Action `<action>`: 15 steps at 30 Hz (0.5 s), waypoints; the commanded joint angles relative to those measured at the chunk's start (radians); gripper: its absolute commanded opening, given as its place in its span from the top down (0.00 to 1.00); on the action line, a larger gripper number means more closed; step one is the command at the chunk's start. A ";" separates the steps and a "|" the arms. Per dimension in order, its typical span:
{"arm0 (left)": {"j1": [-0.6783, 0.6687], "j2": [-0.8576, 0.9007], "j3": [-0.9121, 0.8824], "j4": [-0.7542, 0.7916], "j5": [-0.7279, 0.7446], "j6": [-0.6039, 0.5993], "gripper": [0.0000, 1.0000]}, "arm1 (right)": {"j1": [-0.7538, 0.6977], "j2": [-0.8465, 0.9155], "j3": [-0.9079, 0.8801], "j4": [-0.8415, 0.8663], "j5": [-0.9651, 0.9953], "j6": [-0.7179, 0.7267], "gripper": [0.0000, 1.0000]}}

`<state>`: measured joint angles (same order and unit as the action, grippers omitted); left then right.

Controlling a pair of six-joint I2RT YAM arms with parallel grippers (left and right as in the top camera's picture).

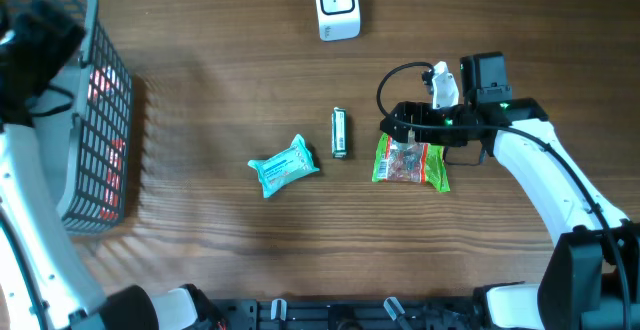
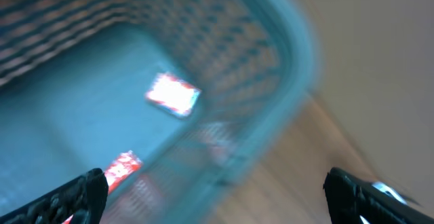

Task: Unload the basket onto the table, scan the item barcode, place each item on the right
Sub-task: 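Reach the left gripper into the basket and grasp the red Nescafe sachet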

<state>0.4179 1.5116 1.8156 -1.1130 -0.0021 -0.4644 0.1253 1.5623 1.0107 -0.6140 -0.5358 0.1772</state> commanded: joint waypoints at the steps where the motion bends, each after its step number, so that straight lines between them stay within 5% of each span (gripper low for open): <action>1: 0.115 0.084 0.002 -0.092 -0.059 0.009 0.00 | -0.001 -0.010 0.011 0.017 -0.022 -0.017 0.00; 15: 0.182 0.398 0.000 -0.120 0.076 0.017 0.00 | -0.001 -0.010 0.011 0.037 0.076 -0.018 0.00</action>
<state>0.5968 1.8870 1.8153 -1.2316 0.0555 -0.4641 0.1253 1.5623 1.0107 -0.5816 -0.4770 0.1772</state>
